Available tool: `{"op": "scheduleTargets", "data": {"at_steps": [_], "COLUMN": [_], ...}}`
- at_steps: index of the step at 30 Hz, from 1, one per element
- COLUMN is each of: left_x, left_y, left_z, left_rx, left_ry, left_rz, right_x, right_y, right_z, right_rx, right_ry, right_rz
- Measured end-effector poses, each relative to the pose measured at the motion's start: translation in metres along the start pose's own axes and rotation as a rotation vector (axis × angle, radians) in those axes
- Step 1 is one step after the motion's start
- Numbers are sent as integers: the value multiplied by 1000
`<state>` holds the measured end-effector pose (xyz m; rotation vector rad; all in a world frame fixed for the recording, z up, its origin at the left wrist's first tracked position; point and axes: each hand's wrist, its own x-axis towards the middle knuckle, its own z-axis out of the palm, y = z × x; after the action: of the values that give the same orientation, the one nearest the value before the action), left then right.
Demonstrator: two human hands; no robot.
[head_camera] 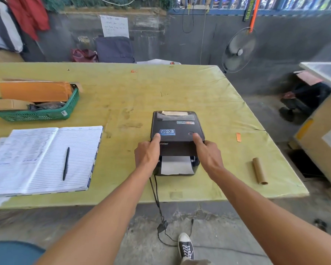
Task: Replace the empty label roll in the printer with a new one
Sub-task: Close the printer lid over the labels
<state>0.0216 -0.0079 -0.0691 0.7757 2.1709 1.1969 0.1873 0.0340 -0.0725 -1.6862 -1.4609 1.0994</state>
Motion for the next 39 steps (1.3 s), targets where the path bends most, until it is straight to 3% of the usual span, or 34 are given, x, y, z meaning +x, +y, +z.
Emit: {"op": "scheduleTargets", "data": {"at_steps": [18,32,39], "left_x": [-3,4,5], "left_y": [-38,-30,-20], "left_z": [-3,1,0], "left_rx": [84,27,15], "left_ry": [-76,-55,-66], "left_rz": [37,-123,-200], "right_x": [-1,2,6], "right_y": [35,30,27], "right_z": [13,-2,-1], "right_rx": [-102,59,27], "right_ry": [61,-27,-8], "right_rz": [33,148,193]}}
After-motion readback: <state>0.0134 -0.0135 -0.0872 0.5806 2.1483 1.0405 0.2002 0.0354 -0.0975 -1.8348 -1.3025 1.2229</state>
